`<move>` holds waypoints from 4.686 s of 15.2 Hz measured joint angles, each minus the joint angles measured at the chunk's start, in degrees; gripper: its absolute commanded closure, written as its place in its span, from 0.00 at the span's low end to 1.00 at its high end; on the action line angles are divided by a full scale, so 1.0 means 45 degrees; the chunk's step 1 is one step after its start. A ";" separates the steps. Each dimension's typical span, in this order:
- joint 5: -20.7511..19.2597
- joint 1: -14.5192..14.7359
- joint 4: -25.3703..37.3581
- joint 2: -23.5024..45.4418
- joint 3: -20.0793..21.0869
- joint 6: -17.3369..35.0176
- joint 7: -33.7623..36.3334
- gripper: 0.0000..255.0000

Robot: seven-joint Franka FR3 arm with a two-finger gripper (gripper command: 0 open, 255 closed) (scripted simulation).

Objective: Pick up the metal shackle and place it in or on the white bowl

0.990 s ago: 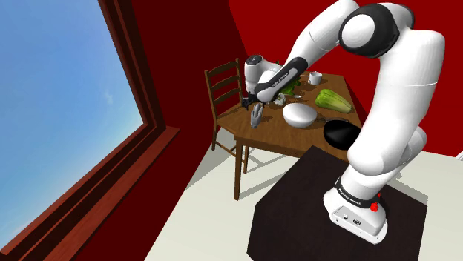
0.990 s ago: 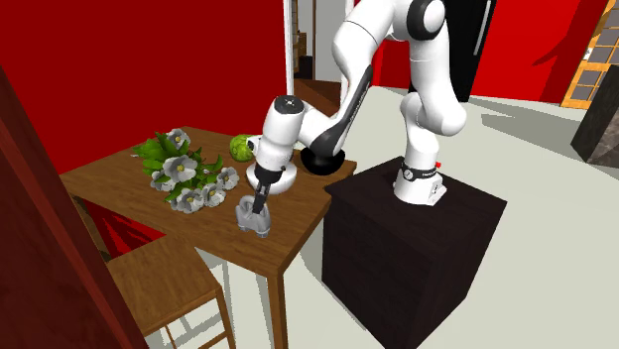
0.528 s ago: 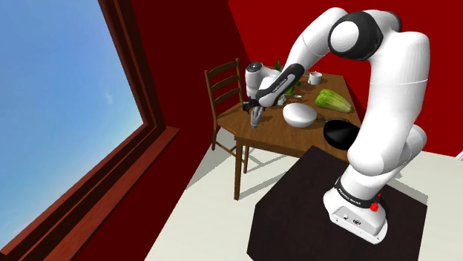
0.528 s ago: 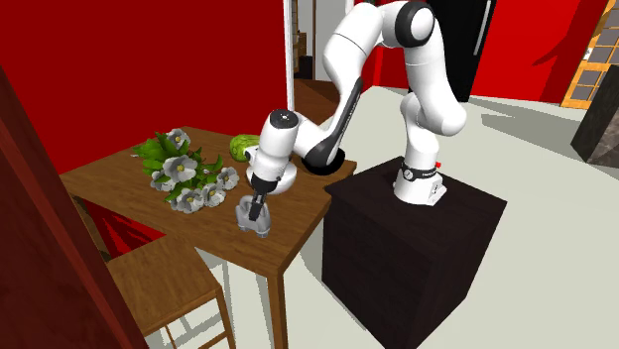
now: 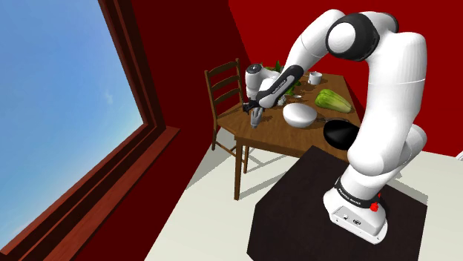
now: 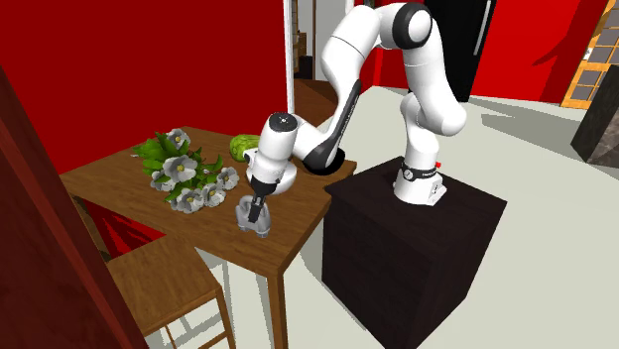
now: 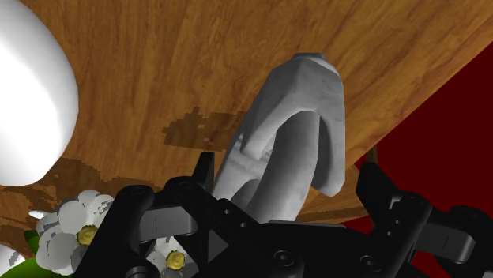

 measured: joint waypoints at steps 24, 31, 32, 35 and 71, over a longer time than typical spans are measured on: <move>0.1491 -0.0379 -0.0013 -0.1635 0.0638 -0.1403 -0.1557 1.00; 0.2249 -0.0507 0.0164 -0.2433 0.0870 -0.2239 -0.2362 1.00; 0.2344 -0.0529 0.0165 -0.2556 0.0891 -0.2340 -0.2471 1.00; 0.2626 -0.0542 0.0305 -0.2843 0.0970 -0.2722 -0.2755 1.00; 0.4599 -0.3485 -0.3896 -0.6930 -0.2353 -0.0480 -1.0015 1.00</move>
